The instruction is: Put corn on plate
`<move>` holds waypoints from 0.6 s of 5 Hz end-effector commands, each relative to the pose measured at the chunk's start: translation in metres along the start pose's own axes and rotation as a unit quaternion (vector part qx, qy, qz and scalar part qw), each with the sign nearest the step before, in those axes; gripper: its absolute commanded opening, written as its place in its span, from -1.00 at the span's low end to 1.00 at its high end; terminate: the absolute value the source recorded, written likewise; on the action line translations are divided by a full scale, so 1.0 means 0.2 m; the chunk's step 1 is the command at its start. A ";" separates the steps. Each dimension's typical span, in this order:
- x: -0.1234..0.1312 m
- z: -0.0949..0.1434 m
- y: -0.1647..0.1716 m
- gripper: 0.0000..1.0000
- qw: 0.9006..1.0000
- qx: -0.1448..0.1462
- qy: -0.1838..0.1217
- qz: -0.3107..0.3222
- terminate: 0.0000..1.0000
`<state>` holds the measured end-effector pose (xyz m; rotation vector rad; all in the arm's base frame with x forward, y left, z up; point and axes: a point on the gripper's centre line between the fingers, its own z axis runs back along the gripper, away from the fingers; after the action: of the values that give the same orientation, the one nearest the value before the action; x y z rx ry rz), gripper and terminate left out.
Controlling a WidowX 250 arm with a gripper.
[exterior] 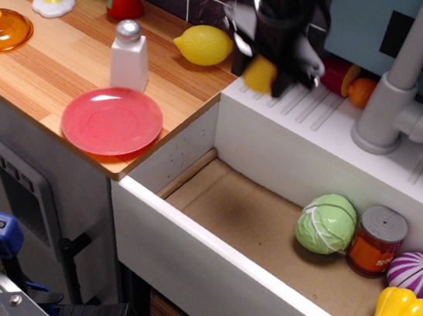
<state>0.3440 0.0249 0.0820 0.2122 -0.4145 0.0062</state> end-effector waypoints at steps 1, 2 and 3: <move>-0.18 0.09 0.25 -1.00 0.997 0.054 -0.039 0.046 -1.00; -0.25 0.07 0.33 -1.00 0.996 0.058 -0.034 0.052 -1.00; -0.29 -0.02 0.41 -1.00 0.997 0.050 -0.026 0.056 -1.00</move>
<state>0.2802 0.1143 0.0546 0.2546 -0.4145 0.1275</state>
